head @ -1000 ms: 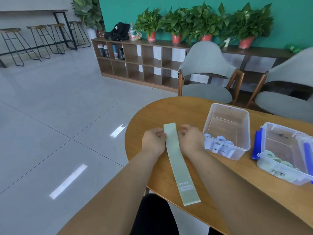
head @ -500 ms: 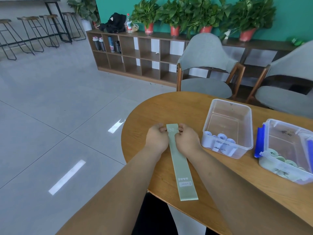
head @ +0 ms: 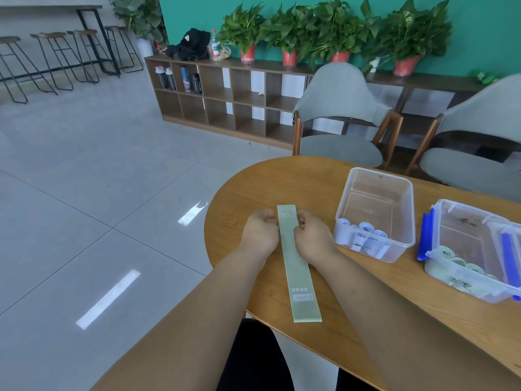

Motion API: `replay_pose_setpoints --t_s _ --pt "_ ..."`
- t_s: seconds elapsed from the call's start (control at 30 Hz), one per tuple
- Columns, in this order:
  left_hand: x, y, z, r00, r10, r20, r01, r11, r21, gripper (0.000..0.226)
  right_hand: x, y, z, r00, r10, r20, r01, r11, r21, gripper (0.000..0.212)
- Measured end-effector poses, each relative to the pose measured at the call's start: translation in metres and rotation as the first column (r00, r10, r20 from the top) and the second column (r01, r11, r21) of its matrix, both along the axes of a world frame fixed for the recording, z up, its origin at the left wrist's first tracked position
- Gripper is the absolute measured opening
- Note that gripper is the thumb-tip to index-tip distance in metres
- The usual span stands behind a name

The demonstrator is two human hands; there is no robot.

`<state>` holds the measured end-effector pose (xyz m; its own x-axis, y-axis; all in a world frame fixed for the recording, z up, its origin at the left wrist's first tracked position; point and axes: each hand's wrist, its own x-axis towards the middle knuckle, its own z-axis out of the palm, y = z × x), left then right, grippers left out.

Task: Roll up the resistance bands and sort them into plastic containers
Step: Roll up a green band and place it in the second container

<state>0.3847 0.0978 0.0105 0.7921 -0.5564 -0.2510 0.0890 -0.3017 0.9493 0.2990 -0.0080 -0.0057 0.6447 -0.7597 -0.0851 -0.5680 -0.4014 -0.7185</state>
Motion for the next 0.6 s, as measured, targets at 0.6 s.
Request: replay_pose_setpoints --t_s 0.6 --pt "-0.053 0.051 0.001 0.991 -0.100 0.084 0.085 0.982 0.166 0.056 -0.076 0.028 -0.004 0.998 0.007 0.064 -0.009 0.999 0.032 0.036"
